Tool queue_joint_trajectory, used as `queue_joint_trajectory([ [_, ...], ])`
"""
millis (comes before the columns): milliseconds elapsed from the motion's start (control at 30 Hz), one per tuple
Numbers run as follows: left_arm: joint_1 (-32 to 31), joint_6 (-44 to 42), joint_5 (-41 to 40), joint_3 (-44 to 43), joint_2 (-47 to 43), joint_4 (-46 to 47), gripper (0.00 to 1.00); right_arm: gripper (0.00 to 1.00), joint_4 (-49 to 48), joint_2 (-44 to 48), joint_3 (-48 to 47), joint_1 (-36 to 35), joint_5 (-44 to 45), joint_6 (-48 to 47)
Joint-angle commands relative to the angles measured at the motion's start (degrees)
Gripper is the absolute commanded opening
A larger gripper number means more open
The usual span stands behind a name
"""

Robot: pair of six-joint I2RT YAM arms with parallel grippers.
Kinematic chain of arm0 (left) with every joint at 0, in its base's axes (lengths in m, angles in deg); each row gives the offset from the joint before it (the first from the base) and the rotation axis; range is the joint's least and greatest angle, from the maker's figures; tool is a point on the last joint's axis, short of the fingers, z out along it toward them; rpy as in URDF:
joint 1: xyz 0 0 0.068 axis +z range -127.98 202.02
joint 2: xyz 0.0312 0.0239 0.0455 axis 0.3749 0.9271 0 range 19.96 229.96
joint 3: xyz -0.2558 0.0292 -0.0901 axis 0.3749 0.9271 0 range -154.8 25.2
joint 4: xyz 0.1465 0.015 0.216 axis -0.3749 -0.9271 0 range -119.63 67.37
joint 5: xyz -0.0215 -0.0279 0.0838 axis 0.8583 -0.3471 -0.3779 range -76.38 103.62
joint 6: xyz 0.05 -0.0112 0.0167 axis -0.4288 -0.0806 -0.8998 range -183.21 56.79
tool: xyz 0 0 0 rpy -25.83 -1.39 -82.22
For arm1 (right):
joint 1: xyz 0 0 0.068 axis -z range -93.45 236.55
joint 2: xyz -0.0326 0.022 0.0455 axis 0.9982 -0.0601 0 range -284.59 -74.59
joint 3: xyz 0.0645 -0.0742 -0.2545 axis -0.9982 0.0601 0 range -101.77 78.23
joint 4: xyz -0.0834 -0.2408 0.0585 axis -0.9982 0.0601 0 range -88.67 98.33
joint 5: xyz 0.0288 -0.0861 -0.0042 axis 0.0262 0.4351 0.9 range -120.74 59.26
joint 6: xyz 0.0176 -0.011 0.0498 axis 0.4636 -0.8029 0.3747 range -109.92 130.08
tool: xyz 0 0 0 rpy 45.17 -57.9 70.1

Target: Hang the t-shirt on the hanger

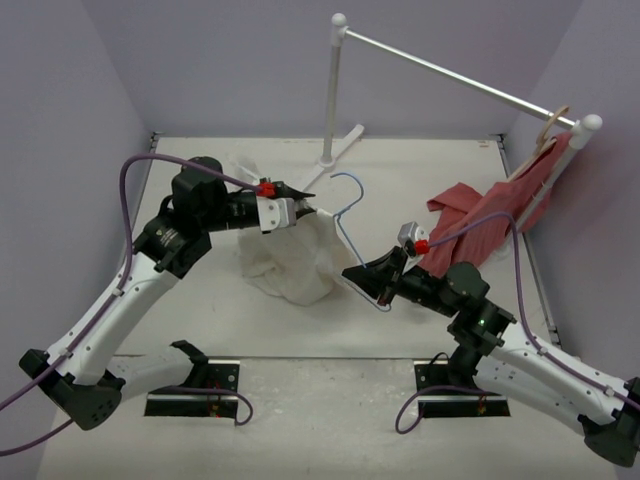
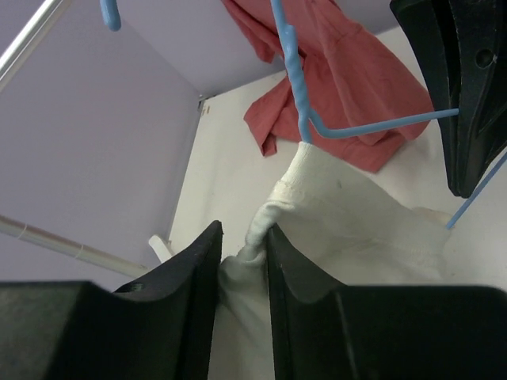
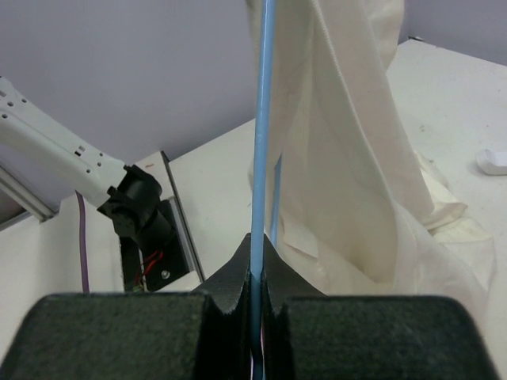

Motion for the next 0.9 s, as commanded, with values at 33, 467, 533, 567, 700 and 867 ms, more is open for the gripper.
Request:
queue_joint_trajectory([
  [33,-1.0,-1.8,2.2,1.7,0.3,1.3,0.12,0.0,-4.0,1.5,-4.9,0.1,-2.0,-2.3],
  [467,-2.9,-8.5,2.2,7.2,-3.3,4.4,0.0,0.02,1.7,-0.7,-9.4,0.1,-0.7,-4.9],
  [533,-3.0,-6.0,-3.3,10.6,-6.6,10.7,0.0,0.05,1.7,-1.7,-9.2,0.1,-0.2,-4.7],
  [567,-3.0,-5.8,-4.5,11.4,-8.1,11.9,0.0,0.05,1.7,-1.9,-8.8,0.1,0.1,-4.5],
  [700,-3.0,-8.5,-7.4,12.6,-9.8,11.6,0.0,0.31,1.4,-2.8,-8.1,0.0,1.9,-3.3],
  [867,-3.0,-11.8,-11.7,14.2,-11.1,10.8,0.0,0.63,7.2,0.7,-8.8,0.6,10.2,-1.3],
])
